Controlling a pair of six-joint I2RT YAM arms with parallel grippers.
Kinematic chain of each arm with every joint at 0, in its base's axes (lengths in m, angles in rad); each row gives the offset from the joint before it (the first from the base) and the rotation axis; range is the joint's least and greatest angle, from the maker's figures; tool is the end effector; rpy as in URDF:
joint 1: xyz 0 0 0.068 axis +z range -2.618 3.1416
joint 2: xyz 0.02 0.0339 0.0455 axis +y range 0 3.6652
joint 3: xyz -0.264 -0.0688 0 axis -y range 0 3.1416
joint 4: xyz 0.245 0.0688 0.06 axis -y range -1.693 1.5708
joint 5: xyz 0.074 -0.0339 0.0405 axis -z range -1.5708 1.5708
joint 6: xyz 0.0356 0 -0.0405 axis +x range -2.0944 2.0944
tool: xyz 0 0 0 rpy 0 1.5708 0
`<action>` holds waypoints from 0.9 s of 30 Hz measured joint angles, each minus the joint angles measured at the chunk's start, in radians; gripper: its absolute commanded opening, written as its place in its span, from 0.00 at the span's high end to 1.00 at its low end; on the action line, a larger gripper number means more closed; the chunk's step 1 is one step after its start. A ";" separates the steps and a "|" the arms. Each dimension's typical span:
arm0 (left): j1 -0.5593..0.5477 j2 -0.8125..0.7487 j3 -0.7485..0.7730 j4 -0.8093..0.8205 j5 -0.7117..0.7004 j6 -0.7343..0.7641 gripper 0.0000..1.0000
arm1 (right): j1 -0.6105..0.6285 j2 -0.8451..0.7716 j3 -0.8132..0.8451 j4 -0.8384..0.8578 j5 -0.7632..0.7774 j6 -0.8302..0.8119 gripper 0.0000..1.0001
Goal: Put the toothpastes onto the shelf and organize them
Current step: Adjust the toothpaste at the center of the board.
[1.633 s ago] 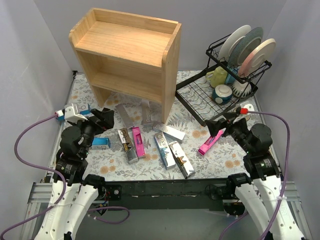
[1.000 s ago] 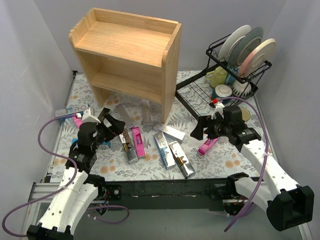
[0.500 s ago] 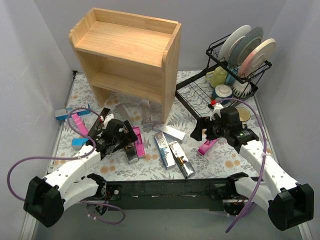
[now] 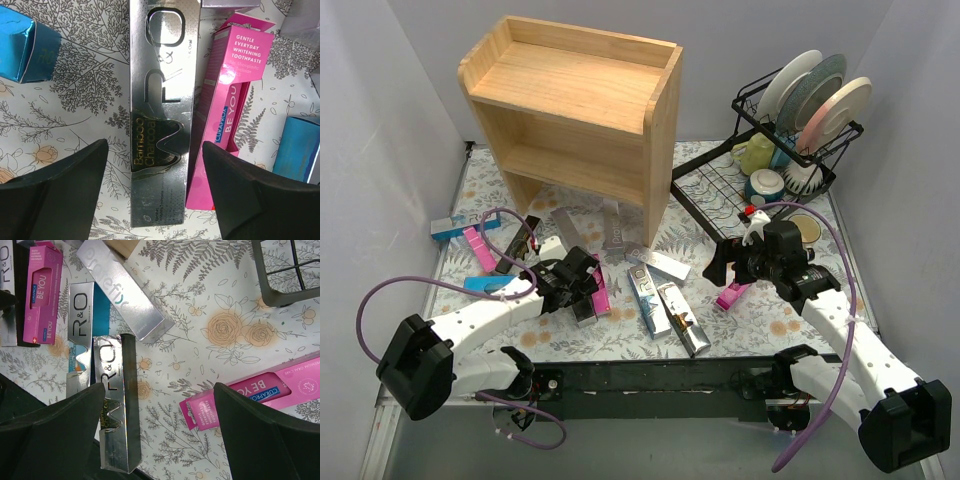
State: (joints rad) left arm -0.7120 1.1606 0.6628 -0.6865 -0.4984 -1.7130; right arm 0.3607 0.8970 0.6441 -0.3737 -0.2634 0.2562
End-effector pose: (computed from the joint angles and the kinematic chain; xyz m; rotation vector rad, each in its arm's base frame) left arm 0.1613 -0.1167 0.1938 -1.3271 2.1633 -0.2383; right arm 0.1794 0.0776 0.2530 -0.2683 2.2288 0.6299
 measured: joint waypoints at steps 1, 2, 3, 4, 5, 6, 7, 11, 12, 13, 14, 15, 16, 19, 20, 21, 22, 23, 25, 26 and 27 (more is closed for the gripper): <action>-0.002 0.003 0.000 -0.003 -0.003 -0.007 0.27 | 0.000 -0.001 -0.001 0.001 0.000 0.000 0.01; -0.004 0.005 0.000 -0.005 -0.005 -0.013 0.29 | 0.000 -0.001 -0.001 0.002 0.002 0.000 0.01; -0.005 0.006 0.000 -0.006 -0.008 -0.017 0.31 | 0.000 -0.001 -0.001 0.003 0.003 -0.001 0.01; -0.005 0.006 -0.001 -0.006 -0.010 -0.021 0.32 | 0.000 -0.001 -0.001 0.003 0.003 0.000 0.01; -0.005 0.006 -0.002 -0.005 -0.011 -0.023 0.32 | 0.000 -0.001 -0.001 0.003 0.003 -0.001 0.01; -0.005 0.006 -0.005 -0.002 -0.010 -0.023 0.33 | 0.000 -0.001 -0.001 0.003 0.003 0.000 0.02; -0.005 0.006 -0.013 0.008 -0.010 -0.023 0.33 | 0.000 -0.001 -0.001 0.003 0.003 0.000 0.01; -0.005 0.007 -0.041 0.027 -0.002 -0.023 0.35 | 0.000 -0.001 -0.002 0.005 0.003 0.000 0.01; -0.005 0.008 -0.046 0.030 -0.001 -0.021 0.36 | 0.000 -0.001 -0.004 0.008 0.003 0.000 0.01; -0.005 0.008 -0.049 0.032 0.000 -0.019 0.37 | 0.000 -0.001 -0.005 0.008 0.003 0.000 0.01; -0.005 0.010 -0.050 0.033 0.000 -0.019 0.37 | 0.000 -0.001 -0.007 0.008 0.003 0.000 0.01; -0.005 0.012 -0.050 0.034 -0.001 -0.016 0.38 | 0.000 -0.001 -0.007 0.008 0.003 0.000 0.01; -0.005 0.014 -0.050 0.035 -0.002 -0.015 0.40 | 0.000 -0.001 -0.008 0.010 0.003 0.000 0.01; -0.005 0.023 -0.050 0.035 -0.008 -0.010 0.46 | 0.000 -0.001 -0.015 0.015 0.003 0.000 0.02; -0.005 0.024 -0.050 0.035 -0.011 -0.008 0.46 | 0.000 -0.001 -0.020 0.017 0.003 0.000 0.02; -0.005 0.025 -0.050 0.035 -0.014 -0.004 0.47 | 0.000 -0.001 -0.023 0.017 0.003 0.000 0.02; -0.005 0.025 -0.050 0.037 -0.019 0.002 0.48 | 0.000 -0.001 -0.026 0.019 0.002 0.000 0.02; -0.005 0.025 -0.050 0.037 -0.023 0.007 0.49 | 0.000 -0.001 -0.029 0.019 0.002 0.000 0.02; -0.005 0.027 -0.050 0.042 -0.033 0.016 0.50 | 0.000 -0.001 -0.038 0.029 0.001 0.002 0.02; -0.005 0.031 -0.050 0.046 -0.038 0.024 0.51 | 0.000 -0.001 -0.040 0.031 0.001 0.003 0.02; -0.005 0.035 -0.050 0.053 -0.043 0.032 0.51 | 0.000 -0.001 -0.042 0.034 0.000 0.003 0.02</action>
State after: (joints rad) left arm -0.7166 1.1961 0.6125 -0.6331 -0.5415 -1.6806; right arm 0.3607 0.8963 0.6022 -0.3401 -0.2634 0.2592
